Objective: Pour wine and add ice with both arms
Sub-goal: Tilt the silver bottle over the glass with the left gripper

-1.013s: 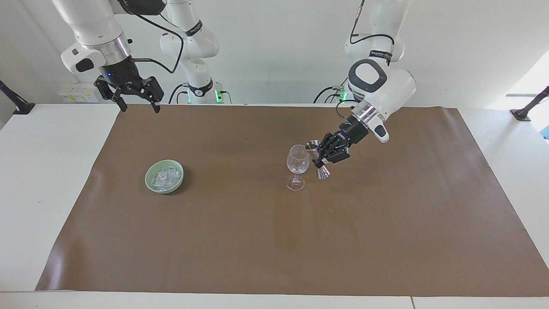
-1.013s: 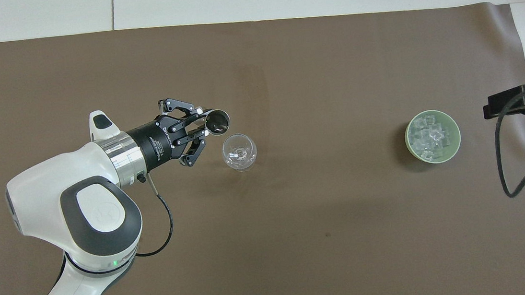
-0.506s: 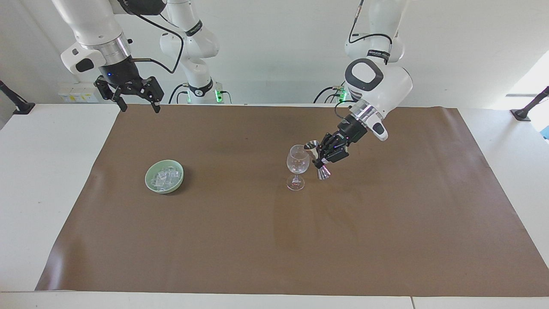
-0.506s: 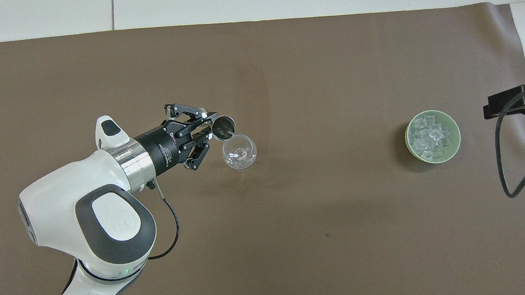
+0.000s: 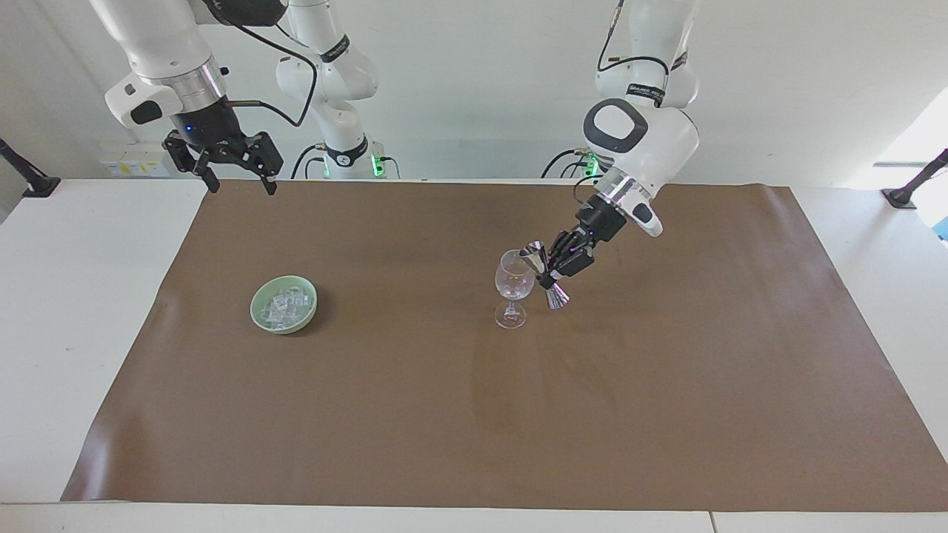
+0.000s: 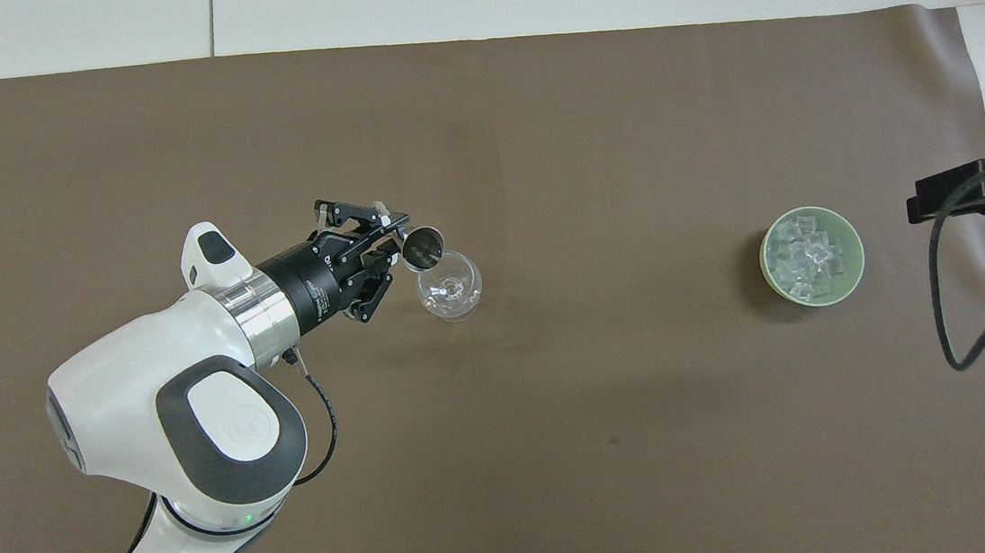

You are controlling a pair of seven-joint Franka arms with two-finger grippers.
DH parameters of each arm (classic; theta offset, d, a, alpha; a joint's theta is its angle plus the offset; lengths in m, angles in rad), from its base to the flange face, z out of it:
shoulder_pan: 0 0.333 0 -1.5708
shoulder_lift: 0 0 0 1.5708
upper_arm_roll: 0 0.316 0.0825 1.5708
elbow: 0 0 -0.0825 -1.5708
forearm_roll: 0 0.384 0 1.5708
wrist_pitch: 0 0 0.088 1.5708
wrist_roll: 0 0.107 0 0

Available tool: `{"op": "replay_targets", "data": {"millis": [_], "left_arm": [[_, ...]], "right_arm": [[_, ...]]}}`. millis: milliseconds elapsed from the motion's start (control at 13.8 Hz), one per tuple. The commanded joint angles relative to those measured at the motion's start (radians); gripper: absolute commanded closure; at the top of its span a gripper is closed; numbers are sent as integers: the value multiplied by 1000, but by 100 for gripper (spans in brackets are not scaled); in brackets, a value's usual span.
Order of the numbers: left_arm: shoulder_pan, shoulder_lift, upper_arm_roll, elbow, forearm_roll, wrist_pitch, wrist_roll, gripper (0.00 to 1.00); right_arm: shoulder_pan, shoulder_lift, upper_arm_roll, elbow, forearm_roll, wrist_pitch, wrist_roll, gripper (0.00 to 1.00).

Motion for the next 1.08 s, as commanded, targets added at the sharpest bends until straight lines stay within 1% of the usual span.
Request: {"op": "replay_targets", "data": {"millis": [0,434,579,1013], "left_arm": [[-22,-41,15,-35,-3,23,54,100],[-22,-43,15,-38,-3,37,117,100],[-25,-43,15,-40,-3,60,143,100],[-51,-35,13,-38,-3,137,143,100]], "right_arm": [[-1,-20,-4,-20,19,0,-25,0],[-1,-20,-4,-20,19,0,-25,0],[-1,-20,-4,-20,19,0,-25,0],[-1,-20,-4,-20,19,0,-25,0]]}}
